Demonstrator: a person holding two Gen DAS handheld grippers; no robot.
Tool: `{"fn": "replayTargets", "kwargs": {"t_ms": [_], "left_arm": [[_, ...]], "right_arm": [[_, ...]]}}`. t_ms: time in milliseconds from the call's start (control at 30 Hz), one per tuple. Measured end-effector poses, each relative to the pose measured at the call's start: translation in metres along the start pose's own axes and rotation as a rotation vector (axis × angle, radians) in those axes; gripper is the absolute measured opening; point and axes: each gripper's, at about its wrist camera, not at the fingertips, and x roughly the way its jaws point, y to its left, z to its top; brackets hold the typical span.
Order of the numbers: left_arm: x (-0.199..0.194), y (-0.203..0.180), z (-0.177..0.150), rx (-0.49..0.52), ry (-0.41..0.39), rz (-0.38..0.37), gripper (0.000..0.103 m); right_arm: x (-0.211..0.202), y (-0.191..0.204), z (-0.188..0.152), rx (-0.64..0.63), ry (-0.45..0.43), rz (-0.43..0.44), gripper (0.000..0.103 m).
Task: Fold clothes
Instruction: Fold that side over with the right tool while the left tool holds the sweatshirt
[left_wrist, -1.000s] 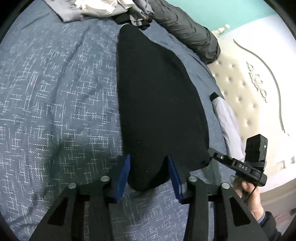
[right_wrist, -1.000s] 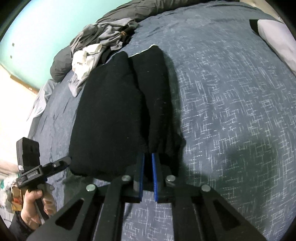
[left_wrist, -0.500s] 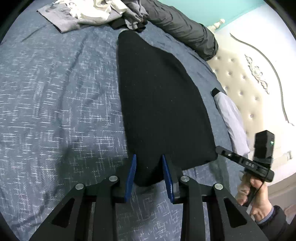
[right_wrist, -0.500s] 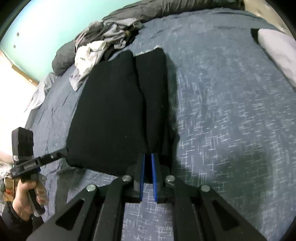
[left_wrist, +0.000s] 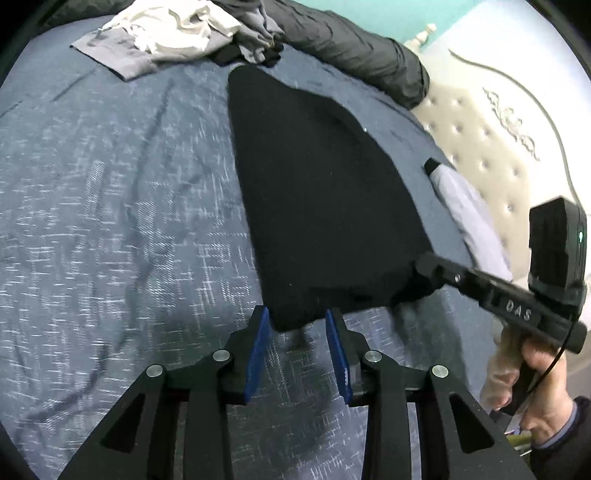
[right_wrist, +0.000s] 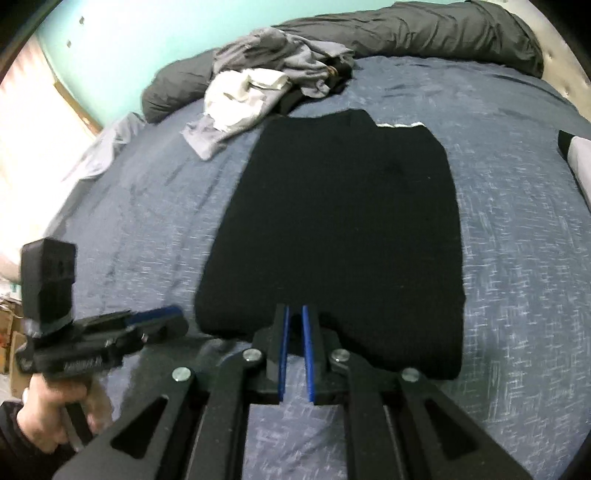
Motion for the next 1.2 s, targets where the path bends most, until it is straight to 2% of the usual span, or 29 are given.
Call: {"fn": "replayTargets", "kwargs": {"t_ms": [167,300,667,800,933,1100,1200], "left_arm": [[0.014,-0.003,0.001,0.045,0.003,0.024,0.036],[0.015,-0.005,0.003,0.098,0.001,0.044,0.033],[-0.009,-0.009,0.006,0.108,-0.025,0.037,0.029],[-0.018,-0.011,0.008,0.110,-0.038,0.033,0.028],[-0.026,-0.026,0.032,0.106,-0.080,0.016,0.028],[0.005,-0.030,0.035,0.123,-0.017,0.043,0.028],[0.014,-0.030,0.026,0.133,-0.023,0.047,0.028]], "right_arm": [[0.004,-0.026,-0.002,0.090,0.007,-0.028,0.007],[0.004,-0.036,-0.007,0.095,0.021,-0.045,0.007],[0.012,-0.054,-0.014,0.104,0.054,-0.075,0.004],[-0.003,-0.061,-0.013,0.120,0.017,-0.069,0.004],[-0.011,-0.060,-0.010,0.123,-0.032,-0.038,0.004],[0.003,-0.060,-0.014,0.116,0.004,-0.041,0.004],[0.010,-0.071,-0.020,0.144,0.014,-0.030,0.003]]}}
